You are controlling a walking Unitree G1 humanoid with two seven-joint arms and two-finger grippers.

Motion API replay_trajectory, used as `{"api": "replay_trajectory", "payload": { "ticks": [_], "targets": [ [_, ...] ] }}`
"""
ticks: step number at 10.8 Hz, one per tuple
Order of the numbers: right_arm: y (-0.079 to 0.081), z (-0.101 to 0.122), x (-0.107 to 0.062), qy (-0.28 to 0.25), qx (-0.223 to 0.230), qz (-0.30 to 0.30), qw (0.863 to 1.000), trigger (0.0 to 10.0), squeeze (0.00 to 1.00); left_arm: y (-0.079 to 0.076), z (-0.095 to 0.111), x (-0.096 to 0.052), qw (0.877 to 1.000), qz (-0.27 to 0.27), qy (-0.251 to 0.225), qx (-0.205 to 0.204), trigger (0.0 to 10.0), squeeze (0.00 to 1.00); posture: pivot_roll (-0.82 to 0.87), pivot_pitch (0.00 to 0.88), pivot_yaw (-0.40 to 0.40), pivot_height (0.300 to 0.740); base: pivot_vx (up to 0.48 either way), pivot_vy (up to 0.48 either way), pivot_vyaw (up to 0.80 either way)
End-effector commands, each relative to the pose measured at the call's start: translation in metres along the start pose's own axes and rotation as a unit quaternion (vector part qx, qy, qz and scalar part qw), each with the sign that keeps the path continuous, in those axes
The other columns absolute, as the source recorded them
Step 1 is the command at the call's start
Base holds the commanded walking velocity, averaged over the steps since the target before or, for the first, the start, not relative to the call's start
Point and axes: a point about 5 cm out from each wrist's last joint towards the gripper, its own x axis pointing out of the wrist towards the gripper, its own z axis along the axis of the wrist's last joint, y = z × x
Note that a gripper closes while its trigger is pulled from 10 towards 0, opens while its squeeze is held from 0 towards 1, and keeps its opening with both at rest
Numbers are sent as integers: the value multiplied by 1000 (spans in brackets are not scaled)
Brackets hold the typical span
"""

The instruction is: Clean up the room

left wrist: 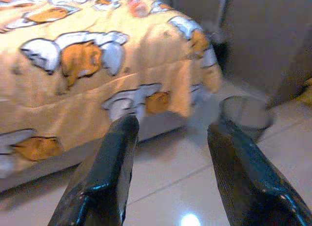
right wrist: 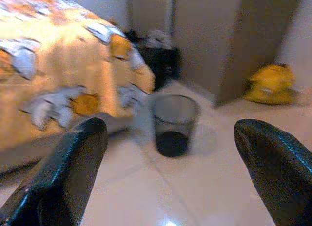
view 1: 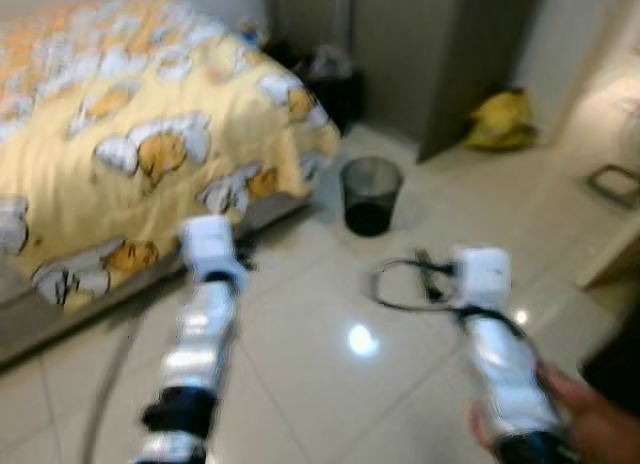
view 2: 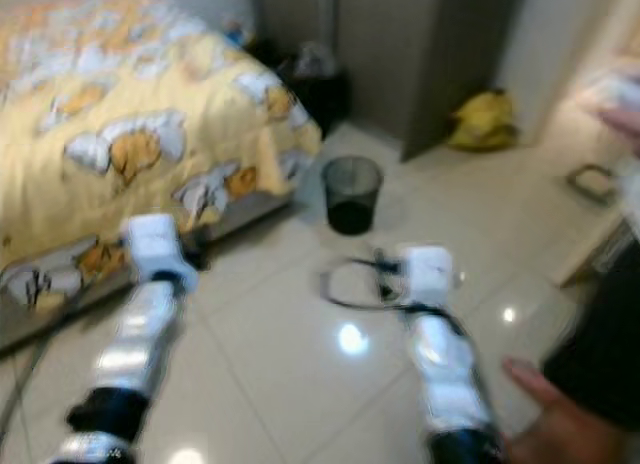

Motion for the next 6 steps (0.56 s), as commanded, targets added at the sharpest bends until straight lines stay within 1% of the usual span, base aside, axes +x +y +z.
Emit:
{"api": "replay_trajectory", "payload": {
  "ticks": [1, 4, 6],
  "targets": [
    [-9, -4, -3, 10, -2, -9, 1000, 10000, 0, -12, 6, 1, 1000, -17, -12, -6, 10000, 0, -143, 0, 75, 740, 480, 0, 650],
    [-9, -1, -1, 5, -1, 0, 1000, 10000, 0, -14, 7, 3, 1000, -21, -14, -13, 10000, 0, -147, 0, 74, 740, 480, 0, 560],
    [-12, -1, -1, 3, -4, -5, 1000, 10000, 0, -15, 3, 2, 1000, -19, -9, -21, 10000, 0, -152, 0, 74, 740, 480, 0, 556]
  ]
}}
